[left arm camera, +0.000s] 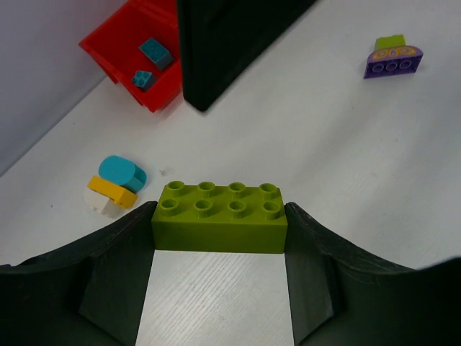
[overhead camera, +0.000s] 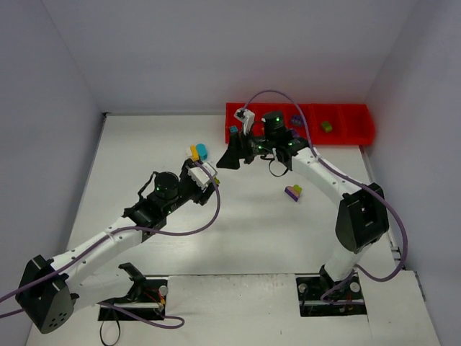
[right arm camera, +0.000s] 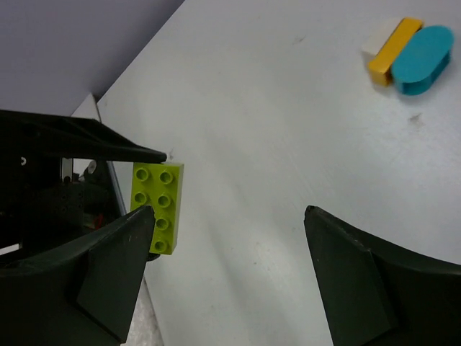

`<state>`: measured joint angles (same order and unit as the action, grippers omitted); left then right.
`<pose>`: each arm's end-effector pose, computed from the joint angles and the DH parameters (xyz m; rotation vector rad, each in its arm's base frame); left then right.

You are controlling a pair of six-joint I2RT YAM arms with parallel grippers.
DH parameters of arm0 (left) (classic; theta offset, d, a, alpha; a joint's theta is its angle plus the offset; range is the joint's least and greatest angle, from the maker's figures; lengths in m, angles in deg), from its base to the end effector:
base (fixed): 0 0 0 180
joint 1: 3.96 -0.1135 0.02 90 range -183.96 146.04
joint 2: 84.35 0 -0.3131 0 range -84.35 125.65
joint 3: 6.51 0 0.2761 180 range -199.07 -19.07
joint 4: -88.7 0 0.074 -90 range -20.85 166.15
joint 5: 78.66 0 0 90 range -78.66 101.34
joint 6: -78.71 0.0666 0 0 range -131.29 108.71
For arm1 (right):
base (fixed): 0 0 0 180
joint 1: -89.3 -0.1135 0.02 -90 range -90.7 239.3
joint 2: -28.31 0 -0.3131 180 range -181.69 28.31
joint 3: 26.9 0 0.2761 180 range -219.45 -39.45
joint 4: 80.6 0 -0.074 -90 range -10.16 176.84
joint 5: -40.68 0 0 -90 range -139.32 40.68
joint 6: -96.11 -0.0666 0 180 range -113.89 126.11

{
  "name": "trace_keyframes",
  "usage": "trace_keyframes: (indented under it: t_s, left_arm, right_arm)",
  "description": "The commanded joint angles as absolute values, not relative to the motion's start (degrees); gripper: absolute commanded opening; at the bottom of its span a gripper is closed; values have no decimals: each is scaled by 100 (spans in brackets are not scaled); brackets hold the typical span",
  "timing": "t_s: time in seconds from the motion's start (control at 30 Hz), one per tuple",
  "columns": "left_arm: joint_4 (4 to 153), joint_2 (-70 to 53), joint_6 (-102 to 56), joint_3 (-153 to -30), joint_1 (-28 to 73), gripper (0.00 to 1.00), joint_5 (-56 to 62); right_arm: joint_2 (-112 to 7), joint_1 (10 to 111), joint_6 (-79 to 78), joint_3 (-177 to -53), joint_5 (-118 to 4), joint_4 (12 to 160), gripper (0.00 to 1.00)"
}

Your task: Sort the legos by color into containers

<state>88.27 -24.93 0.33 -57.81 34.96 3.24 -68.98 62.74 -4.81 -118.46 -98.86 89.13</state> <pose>0.2061 -0.1784 0.3233 0.8379 1.5268 -0.4728 0.3773 0.2453 0.3642 -0.8775 1.7226 1.2400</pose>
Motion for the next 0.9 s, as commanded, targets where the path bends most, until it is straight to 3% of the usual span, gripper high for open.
trace_keyframes:
  t_s: [0.0,0.33,0.53,0.73,0.83,0.87]
  left_arm:
    - [9434,-2520,268,-6187,3471,0,9]
    - [9346,-2432,462,-6266,3480,0,0]
    - [9426,-2362,506,-6319,3480,0,-9]
    - [9478,-2265,523,-6354,3472,0,-44]
    - [9487,-2248,506,-6354,3472,0,-70]
    - [9487,-2248,506,-6345,3472,0,-79]
  right_arm:
    - [-6714,5987,-593,-11785,-10258,9141,81]
    - [-6837,5678,-663,-11847,-10188,9150,80]
    - [-6933,5608,-654,-11750,-10135,9150,75]
    - [-7048,5564,-619,-11706,-10038,9141,63]
    - [-7127,5564,-584,-11715,-10012,9133,53]
    - [-7144,5564,-593,-11724,-9986,9133,43]
